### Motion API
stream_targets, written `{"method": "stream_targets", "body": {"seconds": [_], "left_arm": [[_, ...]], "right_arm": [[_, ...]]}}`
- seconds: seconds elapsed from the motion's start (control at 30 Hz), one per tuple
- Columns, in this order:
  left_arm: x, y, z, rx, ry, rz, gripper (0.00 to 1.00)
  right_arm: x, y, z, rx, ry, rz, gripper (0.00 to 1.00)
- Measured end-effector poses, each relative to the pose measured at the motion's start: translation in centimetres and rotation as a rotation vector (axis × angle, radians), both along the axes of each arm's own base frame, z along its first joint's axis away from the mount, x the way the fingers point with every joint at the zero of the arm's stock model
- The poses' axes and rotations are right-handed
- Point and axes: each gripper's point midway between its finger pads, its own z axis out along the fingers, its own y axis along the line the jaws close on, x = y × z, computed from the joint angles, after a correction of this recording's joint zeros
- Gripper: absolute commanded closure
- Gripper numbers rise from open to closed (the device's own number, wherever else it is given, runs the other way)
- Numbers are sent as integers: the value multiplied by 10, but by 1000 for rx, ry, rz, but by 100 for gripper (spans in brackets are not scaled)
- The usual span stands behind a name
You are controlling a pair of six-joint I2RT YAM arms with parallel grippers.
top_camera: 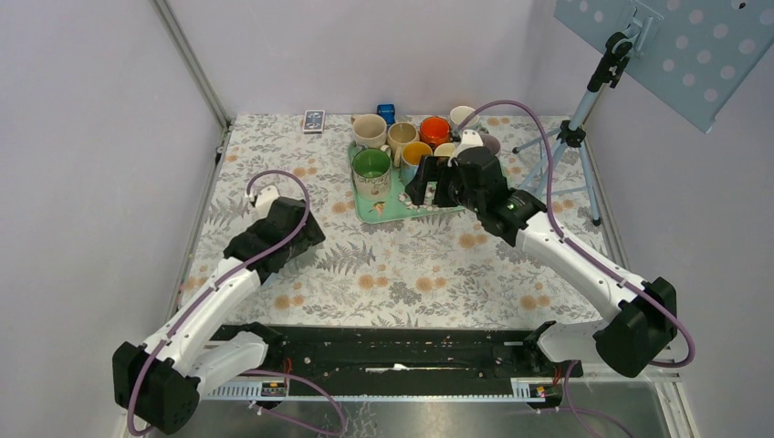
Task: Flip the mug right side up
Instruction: Turn over the cup at the center of the board.
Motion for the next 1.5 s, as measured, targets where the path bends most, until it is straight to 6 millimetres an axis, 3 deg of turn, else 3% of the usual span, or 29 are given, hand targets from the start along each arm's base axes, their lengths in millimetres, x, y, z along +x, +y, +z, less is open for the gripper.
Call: {"method": "stream_targets", "body": {"seconds": [0.5,1.03,1.27,1.5], "left_arm": [[-19,17,-44,22,71,79,1],[-5,-9,-68,-32,94,-58,2],[-3,-9,-78,-15,128,-53,15],[-3,2,-78,35,127,-16,40]], "right_arm": [[-6,3,-11,8,28,24,0],[-7,3,-12,11,30,24,0],[-8,3,-11,13,30,24,0],[-8,3,-11,12,30,25,0]]}}
